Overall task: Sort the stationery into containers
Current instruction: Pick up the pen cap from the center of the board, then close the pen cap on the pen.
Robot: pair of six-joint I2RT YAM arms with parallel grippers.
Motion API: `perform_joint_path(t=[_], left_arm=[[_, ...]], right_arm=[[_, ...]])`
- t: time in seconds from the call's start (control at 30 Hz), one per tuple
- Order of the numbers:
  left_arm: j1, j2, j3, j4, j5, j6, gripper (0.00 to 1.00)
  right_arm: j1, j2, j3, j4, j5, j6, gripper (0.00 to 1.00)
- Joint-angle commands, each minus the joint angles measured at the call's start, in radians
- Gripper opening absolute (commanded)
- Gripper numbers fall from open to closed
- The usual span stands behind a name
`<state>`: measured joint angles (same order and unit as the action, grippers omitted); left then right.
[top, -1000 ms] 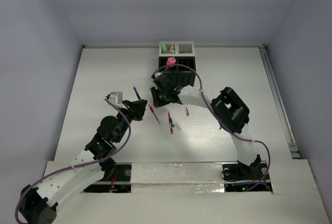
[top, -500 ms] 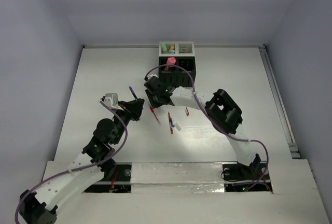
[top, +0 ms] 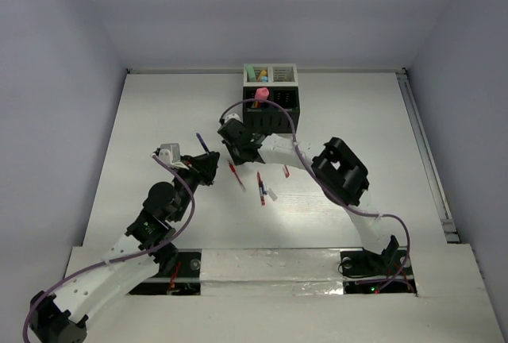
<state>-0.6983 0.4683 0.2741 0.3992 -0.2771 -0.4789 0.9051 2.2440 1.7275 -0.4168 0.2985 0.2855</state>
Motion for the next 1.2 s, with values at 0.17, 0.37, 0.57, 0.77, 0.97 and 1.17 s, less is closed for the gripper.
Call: perform_joint_path(t=[0.17,0.37,0.57,0.77,0.97,1.17], left_arm=[[0.003,0.02,-0.03,0.13,0.094,0.025,0.0],[0.003,0.101,-0.033,0.239,0.271,0.065,0.0],[0.003,0.268,-0.016,0.404,0.559,0.051,0.0],[0.003,0.426,0.016,0.513,0.719,0.011,0.0],[0.003,0.432,0.025,0.509,0.704,0.005,0.0],[0.013,0.4,0.043,0.434,0.627,0.033,0.0]], right_arm=[[-0.064,-0.249,-0.267,0.33,-0.013,-0.008,0.0],[-0.064,-0.536,-0.457,0.616,-0.067,0.015,0.0],[-0.064,-0.775,-0.621,0.825,-0.088,0.06,0.0],[-0.064,-0.914,-0.744,1.004,-0.162,0.116,0.0],[-0.064,-0.913,-0.744,1.001,-0.289,0.153,0.0],[-0.064,-0.897,-0.781,1.041,-0.343,0.199,0.0]])
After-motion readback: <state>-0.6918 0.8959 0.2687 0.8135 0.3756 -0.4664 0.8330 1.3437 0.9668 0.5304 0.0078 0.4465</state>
